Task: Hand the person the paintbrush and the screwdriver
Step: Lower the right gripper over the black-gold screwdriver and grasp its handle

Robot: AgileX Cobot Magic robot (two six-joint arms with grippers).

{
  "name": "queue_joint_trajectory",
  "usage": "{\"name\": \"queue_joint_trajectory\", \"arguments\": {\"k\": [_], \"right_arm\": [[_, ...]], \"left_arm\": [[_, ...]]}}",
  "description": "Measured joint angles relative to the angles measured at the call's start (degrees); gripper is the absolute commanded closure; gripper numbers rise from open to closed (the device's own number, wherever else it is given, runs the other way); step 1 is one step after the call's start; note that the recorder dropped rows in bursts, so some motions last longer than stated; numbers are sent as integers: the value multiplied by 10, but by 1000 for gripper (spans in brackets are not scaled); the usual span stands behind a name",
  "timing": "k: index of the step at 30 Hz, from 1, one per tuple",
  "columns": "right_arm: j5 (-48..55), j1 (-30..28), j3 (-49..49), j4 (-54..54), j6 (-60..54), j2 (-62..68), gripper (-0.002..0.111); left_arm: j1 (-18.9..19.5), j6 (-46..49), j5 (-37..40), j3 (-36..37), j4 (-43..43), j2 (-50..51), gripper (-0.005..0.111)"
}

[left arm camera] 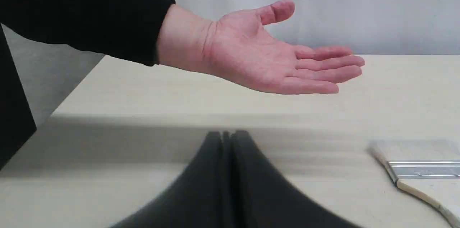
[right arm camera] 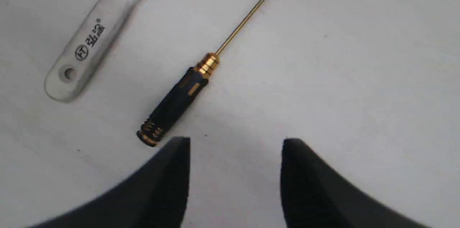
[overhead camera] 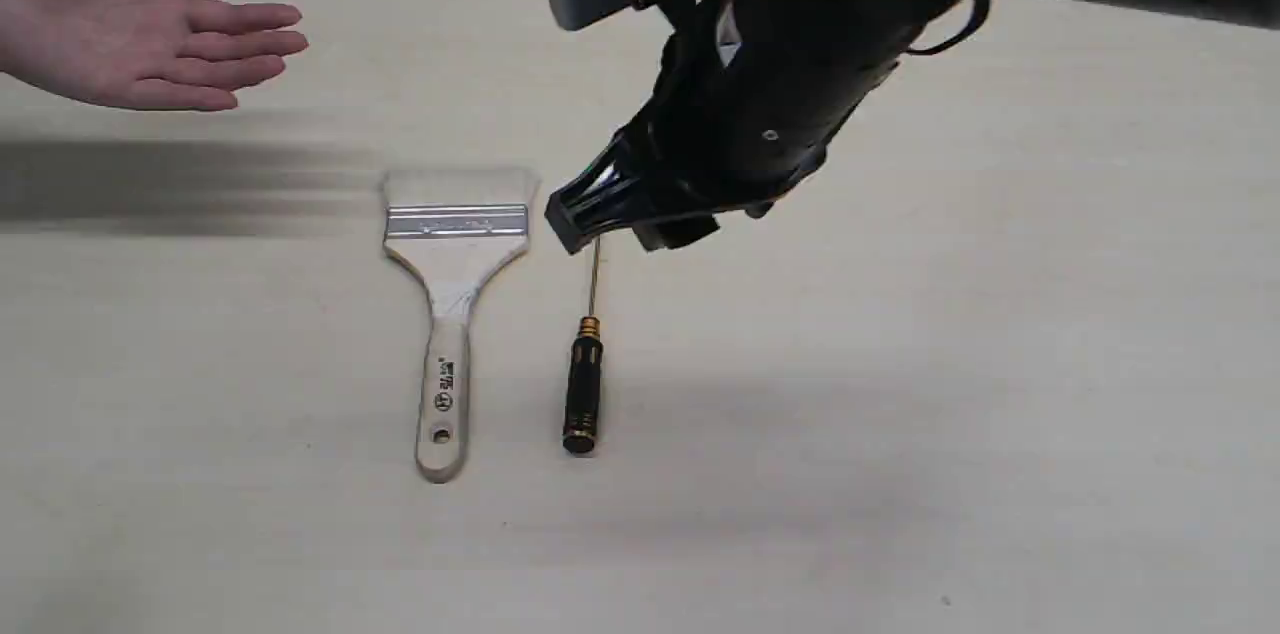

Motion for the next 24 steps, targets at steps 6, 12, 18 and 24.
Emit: {"name": "queue_joint_trajectory", "arguments": {"k": [6, 12, 18, 24], "right_arm": [[22, 0, -29, 64, -9, 67, 64], [27, 0, -64, 80, -12, 124, 65], [30, 0, -87, 89, -12, 167, 65], [31, 0, -89, 89, -12, 209, 65]], "left_arm": [[0, 0, 0, 0, 0, 0, 107], [0, 0, 0, 0, 0, 0, 107], [0, 0, 0, 0, 0, 0, 107], [0, 0, 0, 0, 0, 0, 107]]}}
